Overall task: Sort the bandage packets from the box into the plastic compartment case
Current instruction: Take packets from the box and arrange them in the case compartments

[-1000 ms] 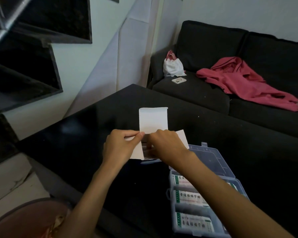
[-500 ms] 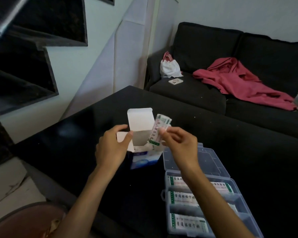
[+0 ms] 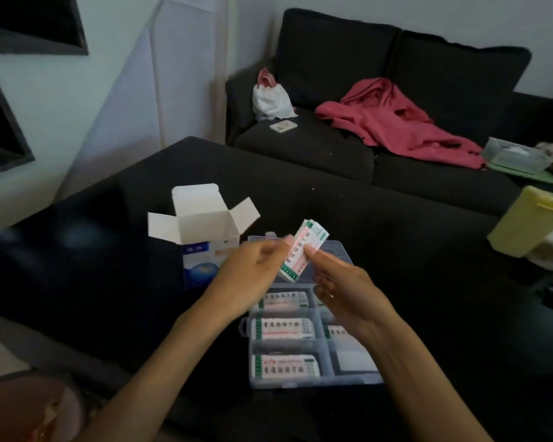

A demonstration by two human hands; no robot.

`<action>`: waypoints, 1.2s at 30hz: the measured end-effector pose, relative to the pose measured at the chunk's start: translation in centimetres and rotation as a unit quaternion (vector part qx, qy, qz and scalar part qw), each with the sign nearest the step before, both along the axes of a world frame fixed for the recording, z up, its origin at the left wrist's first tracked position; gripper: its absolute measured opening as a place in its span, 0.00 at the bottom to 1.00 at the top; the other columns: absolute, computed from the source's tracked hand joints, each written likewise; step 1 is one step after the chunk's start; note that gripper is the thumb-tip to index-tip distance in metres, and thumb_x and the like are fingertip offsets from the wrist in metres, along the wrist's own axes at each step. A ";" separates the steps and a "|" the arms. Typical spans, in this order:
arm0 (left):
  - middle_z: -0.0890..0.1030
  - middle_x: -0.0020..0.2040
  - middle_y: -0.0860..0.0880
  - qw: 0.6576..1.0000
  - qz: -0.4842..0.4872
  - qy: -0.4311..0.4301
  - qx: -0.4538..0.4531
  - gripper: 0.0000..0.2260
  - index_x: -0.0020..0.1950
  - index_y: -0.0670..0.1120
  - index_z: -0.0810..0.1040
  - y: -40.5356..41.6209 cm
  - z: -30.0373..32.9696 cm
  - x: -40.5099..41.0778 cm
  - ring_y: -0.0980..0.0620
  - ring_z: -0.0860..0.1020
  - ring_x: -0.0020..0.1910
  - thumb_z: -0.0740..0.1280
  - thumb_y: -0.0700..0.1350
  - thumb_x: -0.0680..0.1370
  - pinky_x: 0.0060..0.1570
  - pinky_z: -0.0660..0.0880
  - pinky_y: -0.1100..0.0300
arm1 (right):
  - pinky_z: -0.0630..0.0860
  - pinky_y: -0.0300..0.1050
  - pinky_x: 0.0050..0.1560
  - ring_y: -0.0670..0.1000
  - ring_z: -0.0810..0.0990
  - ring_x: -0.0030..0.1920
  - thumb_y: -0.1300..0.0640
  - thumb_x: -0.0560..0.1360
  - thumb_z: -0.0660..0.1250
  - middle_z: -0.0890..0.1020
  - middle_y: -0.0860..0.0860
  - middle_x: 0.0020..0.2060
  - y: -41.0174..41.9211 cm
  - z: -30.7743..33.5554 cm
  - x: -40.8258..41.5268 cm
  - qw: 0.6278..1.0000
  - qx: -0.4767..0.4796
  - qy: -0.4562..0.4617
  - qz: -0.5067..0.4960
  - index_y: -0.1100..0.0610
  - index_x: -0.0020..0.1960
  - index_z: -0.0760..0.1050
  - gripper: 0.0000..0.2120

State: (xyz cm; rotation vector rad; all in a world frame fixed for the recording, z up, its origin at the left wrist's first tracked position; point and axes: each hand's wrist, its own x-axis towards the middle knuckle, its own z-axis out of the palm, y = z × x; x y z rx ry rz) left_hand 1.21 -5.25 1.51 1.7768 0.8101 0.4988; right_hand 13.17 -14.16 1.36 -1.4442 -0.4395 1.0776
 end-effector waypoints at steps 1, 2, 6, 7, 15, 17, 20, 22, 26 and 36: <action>0.82 0.47 0.55 0.998 -0.042 0.012 -0.046 0.11 0.56 0.53 0.77 -0.3 -0.1 0.6 0.60 0.81 0.44 0.58 0.54 0.80 0.47 0.79 0.61 | 0.72 0.38 0.39 0.42 0.82 0.35 0.53 0.72 0.70 0.85 0.50 0.39 -0.7 0.0 0.4 1.000 0.006 -0.011 -0.019 0.56 0.49 0.82 0.09; 0.82 0.47 0.54 0.995 -0.067 0.012 -0.076 0.12 0.58 0.51 0.77 -0.5 -0.3 1.2 0.59 0.82 0.44 0.58 0.52 0.80 0.48 0.79 0.61 | 0.72 0.38 0.39 0.43 0.82 0.36 0.53 0.72 0.69 0.85 0.50 0.40 -1.2 -0.1 0.8 0.999 0.011 -0.027 -0.040 0.55 0.49 0.82 0.09; 0.84 0.47 0.53 0.989 -0.091 -0.012 -0.114 0.10 0.60 0.49 0.77 -0.9 -0.6 2.9 0.61 0.82 0.44 0.62 0.46 0.80 0.42 0.78 0.66 | 0.76 0.43 0.47 0.48 0.82 0.47 0.52 0.72 0.69 0.85 0.50 0.42 -2.3 -0.6 2.3 0.992 0.004 -0.099 -0.073 0.53 0.48 0.83 0.08; 0.84 0.46 0.54 0.990 -0.089 -0.015 -0.107 0.10 0.59 0.49 0.78 -0.9 -0.6 3.1 0.61 0.82 0.43 0.62 0.45 0.79 0.40 0.77 0.68 | 0.76 0.43 0.48 0.48 0.81 0.48 0.52 0.73 0.69 0.85 0.50 0.43 -2.5 -0.4 2.7 0.992 -0.003 -0.111 -0.055 0.53 0.49 0.82 0.07; 0.83 0.45 0.56 0.995 -0.091 -0.013 -0.040 0.09 0.53 0.50 0.80 -1.6 -1.0 4.5 0.61 0.82 0.40 0.69 0.42 0.75 0.37 0.77 0.71 | 0.80 0.39 0.43 0.48 0.84 0.43 0.57 0.72 0.69 0.85 0.53 0.42 -4.3 0.5 6.5 0.988 -0.012 -0.154 0.016 0.57 0.52 0.79 0.09; 0.82 0.47 0.59 0.996 -0.089 -0.015 -0.016 0.09 0.53 0.52 0.80 -1.8 -1.2 4.6 0.64 0.81 0.41 0.70 0.42 0.74 0.37 0.76 0.71 | 0.81 0.41 0.47 0.49 0.84 0.45 0.60 0.71 0.69 0.85 0.53 0.43 -4.8 0.5 7.2 0.985 -0.018 -0.163 0.051 0.58 0.52 0.78 0.10; 0.80 0.48 0.61 0.995 -0.092 -0.024 -0.004 0.11 0.51 0.54 0.79 -1.8 -1.3 4.5 0.66 0.80 0.42 0.70 0.40 0.74 0.37 0.76 0.72 | 0.80 0.43 0.47 0.49 0.84 0.45 0.56 0.69 0.70 0.85 0.50 0.44 -5.2 0.4 7.6 0.977 -0.029 -0.187 0.100 0.55 0.52 0.78 0.12; 0.81 0.47 0.60 0.995 -0.102 -0.021 -0.003 0.11 0.52 0.53 0.79 -1.7 -1.4 4.5 0.65 0.81 0.42 0.70 0.39 0.73 0.37 0.76 0.71 | 0.78 0.40 0.41 0.46 0.83 0.40 0.49 0.70 0.68 0.85 0.49 0.41 -4.9 0.0 7.4 0.972 -0.032 -0.222 0.073 0.53 0.49 0.79 0.11; 0.80 0.44 0.60 0.993 -0.113 -0.024 -0.007 0.13 0.51 0.55 0.79 -1.7 -1.3 4.5 0.67 0.80 0.41 0.70 0.38 0.73 0.36 0.76 0.71 | 0.79 0.36 0.37 0.46 0.83 0.38 0.52 0.74 0.66 0.85 0.50 0.39 -4.5 -0.5 7.3 0.966 0.006 -0.257 0.016 0.55 0.47 0.80 0.08; 0.83 0.50 0.52 0.994 -0.107 -0.011 -0.006 0.14 0.57 0.50 0.79 -1.4 -1.5 4.4 0.61 0.82 0.44 0.71 0.40 0.73 0.33 0.74 0.71 | 0.73 0.31 0.29 0.44 0.82 0.34 0.59 0.74 0.66 0.85 0.50 0.41 -5.0 -0.1 7.9 0.974 0.002 -0.219 0.059 0.53 0.53 0.79 0.09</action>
